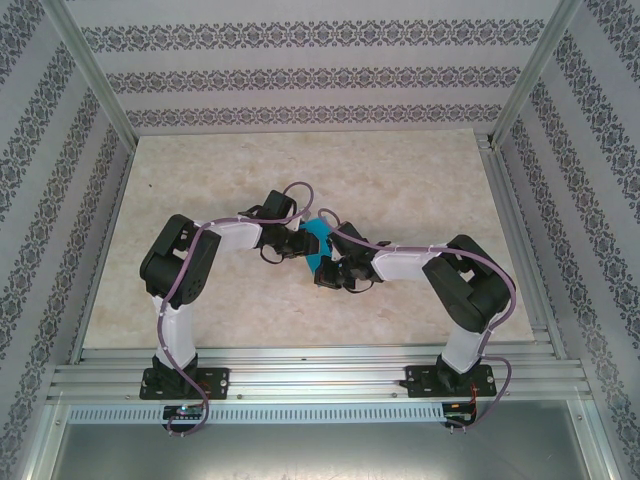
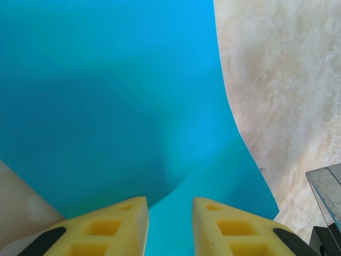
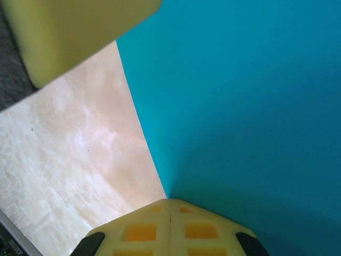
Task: Fold a paper plane with a square sheet of paper (fold left side to right side)
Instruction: Hold the square sheet of paper at the center of the table, then first fold the square sheet of paper in half at the center of the table.
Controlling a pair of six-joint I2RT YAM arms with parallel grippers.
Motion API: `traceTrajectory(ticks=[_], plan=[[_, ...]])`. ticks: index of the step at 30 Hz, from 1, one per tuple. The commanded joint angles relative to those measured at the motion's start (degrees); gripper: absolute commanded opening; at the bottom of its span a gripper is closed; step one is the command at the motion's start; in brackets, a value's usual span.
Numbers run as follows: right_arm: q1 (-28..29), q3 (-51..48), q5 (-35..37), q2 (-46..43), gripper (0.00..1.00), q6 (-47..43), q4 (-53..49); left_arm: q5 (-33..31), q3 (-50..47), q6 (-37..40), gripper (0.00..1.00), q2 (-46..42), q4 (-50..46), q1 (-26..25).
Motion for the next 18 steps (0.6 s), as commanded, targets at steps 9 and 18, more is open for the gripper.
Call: traceTrajectory(ticks=[9,18], plan=[[0.7,-2.4,2.7,2.5,0.02,0.3,-6.3,-6.8,3.0,5.2,0.32,5.5,-7.8,2.2],[1.1,-2.0,2.6,3.4,0.02,0.0,-7.8,-6.0,5.7,7.5,0.34,6.3,-7.5,5.6]])
